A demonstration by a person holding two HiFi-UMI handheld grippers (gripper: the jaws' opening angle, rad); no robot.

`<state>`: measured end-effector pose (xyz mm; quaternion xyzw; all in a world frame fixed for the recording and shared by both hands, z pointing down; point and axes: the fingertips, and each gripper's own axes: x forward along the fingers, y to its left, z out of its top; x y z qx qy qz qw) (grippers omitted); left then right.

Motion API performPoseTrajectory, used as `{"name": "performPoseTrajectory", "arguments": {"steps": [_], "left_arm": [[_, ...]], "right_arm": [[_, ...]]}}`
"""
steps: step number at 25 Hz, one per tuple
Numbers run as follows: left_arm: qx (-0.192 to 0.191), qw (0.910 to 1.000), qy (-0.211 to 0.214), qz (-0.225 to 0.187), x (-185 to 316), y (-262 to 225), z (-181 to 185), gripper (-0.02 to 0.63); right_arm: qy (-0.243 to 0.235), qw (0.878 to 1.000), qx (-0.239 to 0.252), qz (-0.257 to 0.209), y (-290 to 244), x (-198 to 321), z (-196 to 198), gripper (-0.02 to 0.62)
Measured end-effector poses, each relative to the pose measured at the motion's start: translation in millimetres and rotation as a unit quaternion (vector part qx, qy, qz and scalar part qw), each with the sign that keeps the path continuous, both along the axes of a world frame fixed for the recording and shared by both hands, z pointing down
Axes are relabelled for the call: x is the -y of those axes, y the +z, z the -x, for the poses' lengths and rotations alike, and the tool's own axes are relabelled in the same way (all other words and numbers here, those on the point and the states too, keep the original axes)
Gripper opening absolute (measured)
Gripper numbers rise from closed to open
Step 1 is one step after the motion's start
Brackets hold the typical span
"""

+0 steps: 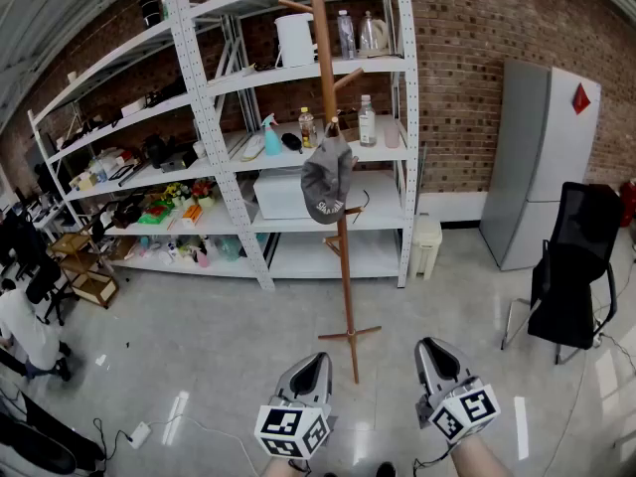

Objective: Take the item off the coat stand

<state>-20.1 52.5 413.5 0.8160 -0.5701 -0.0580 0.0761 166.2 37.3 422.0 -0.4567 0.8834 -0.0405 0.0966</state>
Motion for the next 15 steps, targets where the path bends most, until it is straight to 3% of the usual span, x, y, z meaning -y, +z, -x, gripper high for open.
{"name": "performPoseTrajectory", "arguments": {"steps": [15], "left_arm": [[0.017,0.9989,-0.044,0.006,9,9,-37,0.006]], "right_arm": [[-0.031,1.0,0.004,0.002,7,37,-43,0.044]]}}
